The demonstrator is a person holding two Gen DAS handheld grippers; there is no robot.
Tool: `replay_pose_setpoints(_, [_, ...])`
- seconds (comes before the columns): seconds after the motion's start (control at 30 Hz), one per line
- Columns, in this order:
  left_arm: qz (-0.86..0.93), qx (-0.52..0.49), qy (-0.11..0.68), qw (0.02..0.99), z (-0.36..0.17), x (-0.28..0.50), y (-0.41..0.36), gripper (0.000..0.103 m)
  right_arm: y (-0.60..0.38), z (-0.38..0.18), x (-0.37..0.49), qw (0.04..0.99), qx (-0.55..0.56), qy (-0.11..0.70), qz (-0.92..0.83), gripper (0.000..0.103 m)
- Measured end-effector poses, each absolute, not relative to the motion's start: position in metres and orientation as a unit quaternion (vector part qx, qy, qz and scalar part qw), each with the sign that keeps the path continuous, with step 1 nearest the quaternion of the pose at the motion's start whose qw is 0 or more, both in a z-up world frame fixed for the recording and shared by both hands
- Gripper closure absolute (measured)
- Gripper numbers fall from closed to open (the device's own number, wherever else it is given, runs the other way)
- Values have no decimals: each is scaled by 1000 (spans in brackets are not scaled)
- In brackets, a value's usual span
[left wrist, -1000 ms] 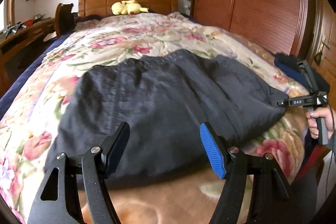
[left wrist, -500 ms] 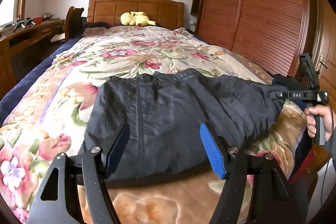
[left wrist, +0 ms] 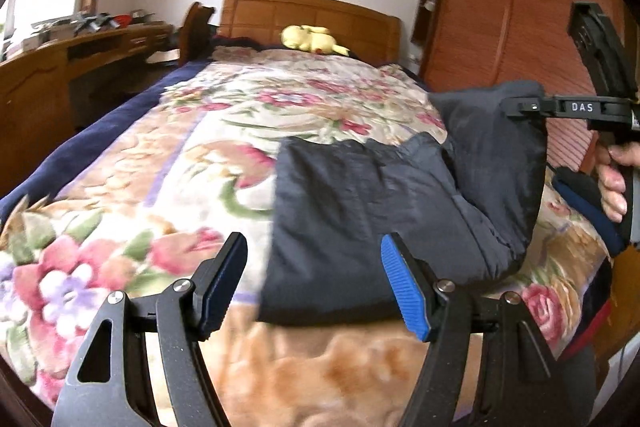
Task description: Fold large clothes
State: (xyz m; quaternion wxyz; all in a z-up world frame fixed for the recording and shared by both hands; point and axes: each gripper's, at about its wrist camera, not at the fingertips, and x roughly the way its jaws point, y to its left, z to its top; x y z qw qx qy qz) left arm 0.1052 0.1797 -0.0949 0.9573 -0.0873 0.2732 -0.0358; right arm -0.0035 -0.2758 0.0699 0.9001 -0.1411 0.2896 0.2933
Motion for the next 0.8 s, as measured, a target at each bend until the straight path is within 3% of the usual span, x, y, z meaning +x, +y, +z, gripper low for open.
replay_pose_setpoints(0.33, [-3, -141, 247, 959, -90, 90, 235, 32, -155, 45, -17, 855, -165, 304, 386, 95])
replay_pose_setpoints(0.47, [4, -144, 253, 957, -95, 89, 244, 32, -149, 30, -3, 843, -176, 328, 387, 85])
replay_pose_setpoints(0.6, [4, -143, 253, 957, -96, 89, 247, 33, -151, 40, -10, 857, -171, 307, 377, 60])
replay_pose_setpoints(0.8, [-9, -136, 250, 958, -92, 92, 237, 32, -189, 36, -35, 883, -189, 283, 322, 59])
